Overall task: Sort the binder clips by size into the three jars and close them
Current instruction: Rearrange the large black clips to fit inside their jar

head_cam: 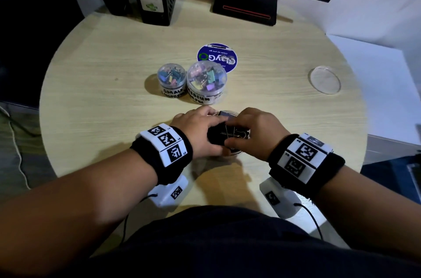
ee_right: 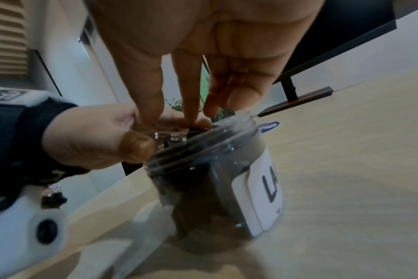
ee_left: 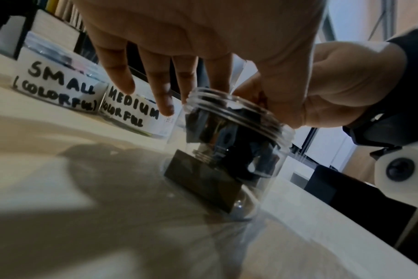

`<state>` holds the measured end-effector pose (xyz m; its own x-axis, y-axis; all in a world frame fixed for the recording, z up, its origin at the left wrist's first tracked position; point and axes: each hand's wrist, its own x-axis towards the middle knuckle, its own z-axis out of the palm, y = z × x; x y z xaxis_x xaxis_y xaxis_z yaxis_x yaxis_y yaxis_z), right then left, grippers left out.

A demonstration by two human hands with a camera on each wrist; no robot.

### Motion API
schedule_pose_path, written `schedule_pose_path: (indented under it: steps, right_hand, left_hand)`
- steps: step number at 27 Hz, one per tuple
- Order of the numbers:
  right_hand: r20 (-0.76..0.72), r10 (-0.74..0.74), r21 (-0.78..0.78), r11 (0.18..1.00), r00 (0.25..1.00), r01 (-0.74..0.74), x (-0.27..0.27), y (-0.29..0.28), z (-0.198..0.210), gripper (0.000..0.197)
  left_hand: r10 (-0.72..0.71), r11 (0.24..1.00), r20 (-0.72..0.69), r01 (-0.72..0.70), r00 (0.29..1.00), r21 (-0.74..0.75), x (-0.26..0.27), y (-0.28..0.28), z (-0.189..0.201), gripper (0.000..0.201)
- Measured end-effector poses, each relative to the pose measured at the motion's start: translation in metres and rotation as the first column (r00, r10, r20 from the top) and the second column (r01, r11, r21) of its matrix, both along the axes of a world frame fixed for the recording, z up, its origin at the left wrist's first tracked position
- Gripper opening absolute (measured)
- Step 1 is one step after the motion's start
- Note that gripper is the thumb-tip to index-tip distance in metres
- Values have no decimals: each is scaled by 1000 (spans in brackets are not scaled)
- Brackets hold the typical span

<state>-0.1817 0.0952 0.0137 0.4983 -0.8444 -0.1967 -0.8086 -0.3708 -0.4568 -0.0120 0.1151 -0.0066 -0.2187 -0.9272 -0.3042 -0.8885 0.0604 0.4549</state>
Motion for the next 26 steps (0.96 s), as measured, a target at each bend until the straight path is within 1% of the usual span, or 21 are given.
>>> schedule_pose_path:
  steps: [2, 4, 8, 10, 13, 15, 19, 21, 22, 24, 26]
  right_hand:
    - [-15, 39, 8, 999, 999, -39, 0, 1, -4, 40]
    - [-25, 47, 8, 999, 999, -47, 2, 3, -6, 38]
    - [-84, 41, 19, 999, 996, -40, 4, -1, -8, 45]
    - [-124, 40, 22, 999, 992, -37, 6, -2, -9, 48]
    - [-230, 70, -4, 997, 971, -73, 10, -2, -11, 47]
    - [-249, 72, -12, 997, 966, -78, 12, -3, -12, 47]
    - [-207, 47, -6, 999, 977, -50, 11, -4, -10, 45]
    - [-122, 23, 4, 1000, 992, -23, 6, -4, -9, 41]
    - [-53, -7, -2, 1000, 999, 7, 3, -4, -9, 37]
    - [92, -119, -33, 992, 989, 122, -6, -5, -8, 30]
    - [170, -232, -47, 969, 958, 244, -16, -8, -7, 27]
  left_hand:
    - [-46, 999, 76, 46, 996, 5, 0, -2, 1, 78]
    - [-99, 995, 154, 96, 983, 26, -1, -5, 2, 77]
    - [-187, 982, 265, 179, 946, 52, -1, -14, 7, 74]
    - [-203, 979, 283, 191, 937, 68, -2, -16, 7, 74]
    - [-208, 977, 271, 186, 940, 104, -2, -18, 5, 70]
    - [-201, 978, 257, 178, 945, 110, -2, -20, 4, 70]
    - [-160, 986, 195, 147, 968, 81, 0, -20, 2, 74]
    - [-147, 989, 141, 142, 979, 47, 1, -15, -1, 79]
    - [-144, 990, 119, 142, 982, 24, 0, -12, -2, 83]
    - [-156, 987, 93, 158, 983, -17, -1, -6, -4, 93]
    - [-184, 982, 74, 186, 980, -25, -4, -4, -5, 102]
